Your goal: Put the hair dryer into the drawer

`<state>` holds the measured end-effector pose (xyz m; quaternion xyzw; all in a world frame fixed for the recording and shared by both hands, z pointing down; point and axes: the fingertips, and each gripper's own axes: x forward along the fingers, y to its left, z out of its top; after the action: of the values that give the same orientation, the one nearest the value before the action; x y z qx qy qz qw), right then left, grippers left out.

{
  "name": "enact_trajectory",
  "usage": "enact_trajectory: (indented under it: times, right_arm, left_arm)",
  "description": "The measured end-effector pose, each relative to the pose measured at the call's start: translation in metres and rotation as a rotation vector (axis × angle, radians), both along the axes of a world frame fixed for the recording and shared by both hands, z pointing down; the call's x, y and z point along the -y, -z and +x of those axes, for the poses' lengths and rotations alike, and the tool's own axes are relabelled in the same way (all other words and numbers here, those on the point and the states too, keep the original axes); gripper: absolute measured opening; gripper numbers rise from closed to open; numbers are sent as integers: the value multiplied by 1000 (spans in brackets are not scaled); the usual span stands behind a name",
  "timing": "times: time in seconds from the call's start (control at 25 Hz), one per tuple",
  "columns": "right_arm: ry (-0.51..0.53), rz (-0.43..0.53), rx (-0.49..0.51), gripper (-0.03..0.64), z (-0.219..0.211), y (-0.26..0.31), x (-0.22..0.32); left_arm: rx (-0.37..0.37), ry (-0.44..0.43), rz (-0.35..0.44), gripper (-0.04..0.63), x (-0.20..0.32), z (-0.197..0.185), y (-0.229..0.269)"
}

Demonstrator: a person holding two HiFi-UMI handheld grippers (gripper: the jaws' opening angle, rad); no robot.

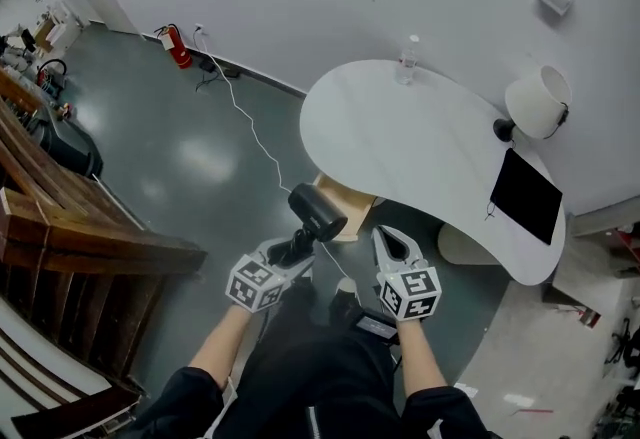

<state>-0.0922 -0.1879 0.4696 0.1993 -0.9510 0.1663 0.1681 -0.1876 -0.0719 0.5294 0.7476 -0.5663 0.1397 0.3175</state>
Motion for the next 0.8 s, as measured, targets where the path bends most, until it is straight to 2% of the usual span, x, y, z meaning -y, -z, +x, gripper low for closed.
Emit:
enact_trajectory:
  times: [0.52, 0.8]
  right_arm:
    - [-253, -9, -57, 5, -22, -16, 3]
    - [-332, -19, -64, 5, -27, -20, 6]
  left_arm:
    - [135, -388, -13, 210, 27, -52, -25]
    - [209, -563, -19, 210, 41, -60, -38]
